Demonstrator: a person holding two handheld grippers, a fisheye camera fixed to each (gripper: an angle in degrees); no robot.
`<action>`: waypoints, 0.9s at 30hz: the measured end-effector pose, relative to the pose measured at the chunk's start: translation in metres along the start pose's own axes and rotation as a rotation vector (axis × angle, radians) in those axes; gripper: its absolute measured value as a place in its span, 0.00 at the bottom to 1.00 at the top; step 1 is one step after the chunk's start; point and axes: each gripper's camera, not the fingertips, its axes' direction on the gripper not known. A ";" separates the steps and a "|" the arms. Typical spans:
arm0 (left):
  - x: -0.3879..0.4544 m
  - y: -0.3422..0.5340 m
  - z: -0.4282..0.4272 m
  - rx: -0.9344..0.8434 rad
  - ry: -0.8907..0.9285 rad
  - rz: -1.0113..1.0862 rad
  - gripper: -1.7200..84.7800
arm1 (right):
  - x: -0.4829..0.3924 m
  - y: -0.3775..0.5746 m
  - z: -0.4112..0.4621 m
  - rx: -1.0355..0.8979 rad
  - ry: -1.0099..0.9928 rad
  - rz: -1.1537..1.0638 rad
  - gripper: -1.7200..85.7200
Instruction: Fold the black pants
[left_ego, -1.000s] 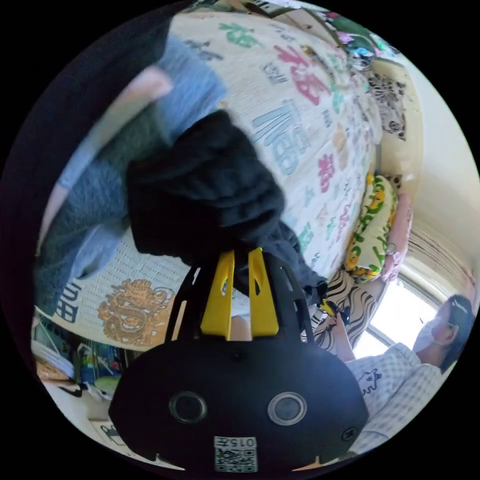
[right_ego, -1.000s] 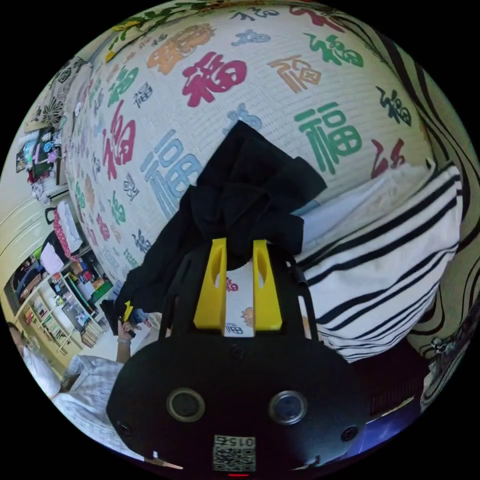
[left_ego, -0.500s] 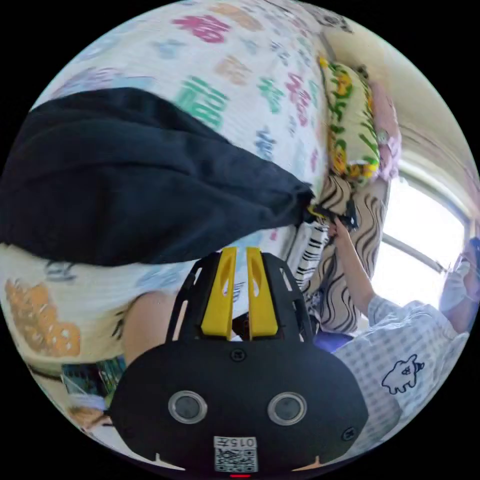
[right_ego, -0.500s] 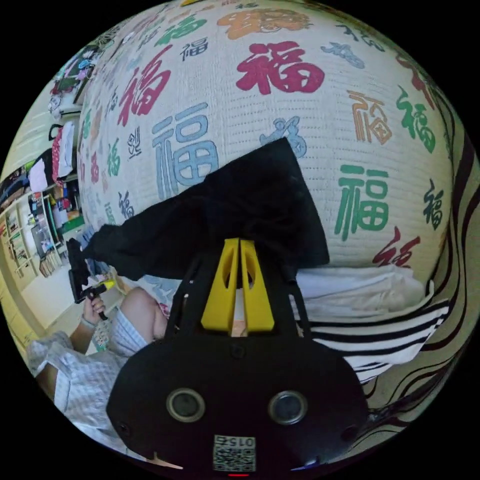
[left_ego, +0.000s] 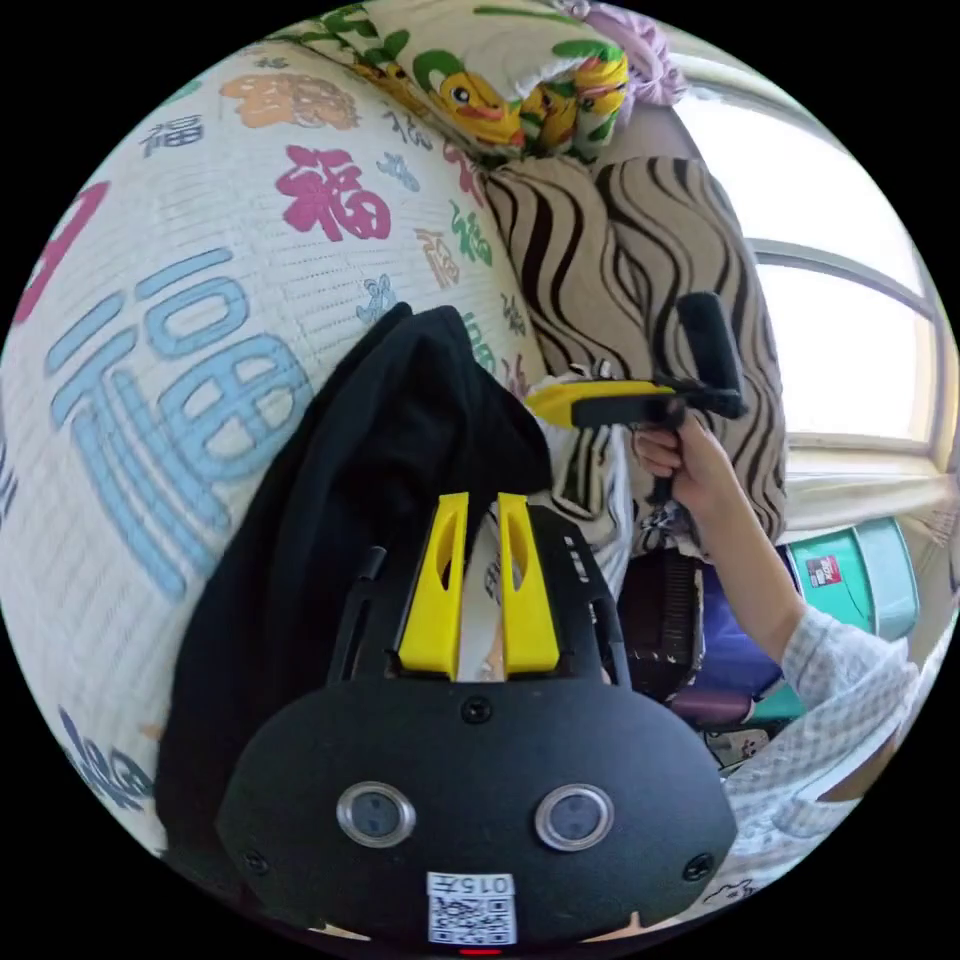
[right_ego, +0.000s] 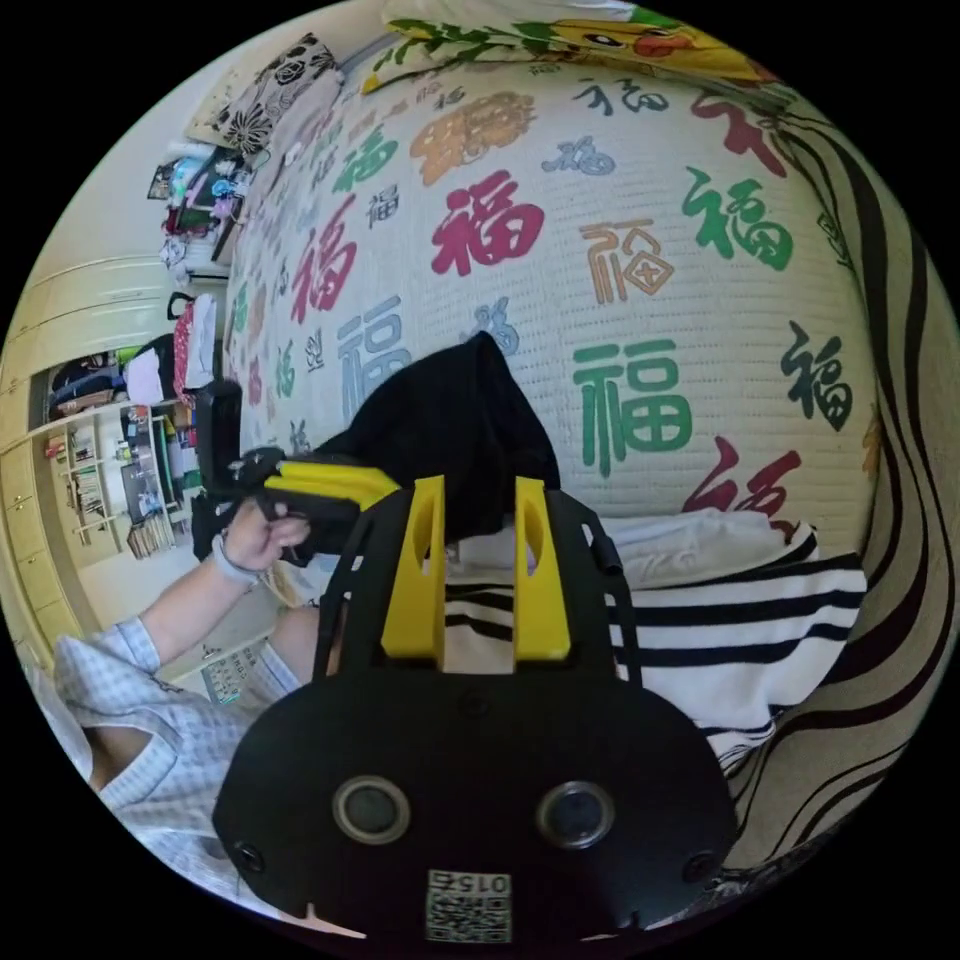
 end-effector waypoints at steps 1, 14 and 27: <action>0.000 -0.027 0.016 -0.035 -0.029 -0.011 0.08 | 0.005 0.001 0.006 -0.002 0.012 0.012 0.14; 0.039 -0.188 0.056 -0.111 -0.283 0.117 0.18 | 0.035 0.007 0.050 -0.067 -0.047 -0.041 0.22; 0.107 -0.248 0.130 -0.489 -0.537 0.321 0.03 | 0.035 0.006 0.118 -0.169 -0.067 -0.078 0.03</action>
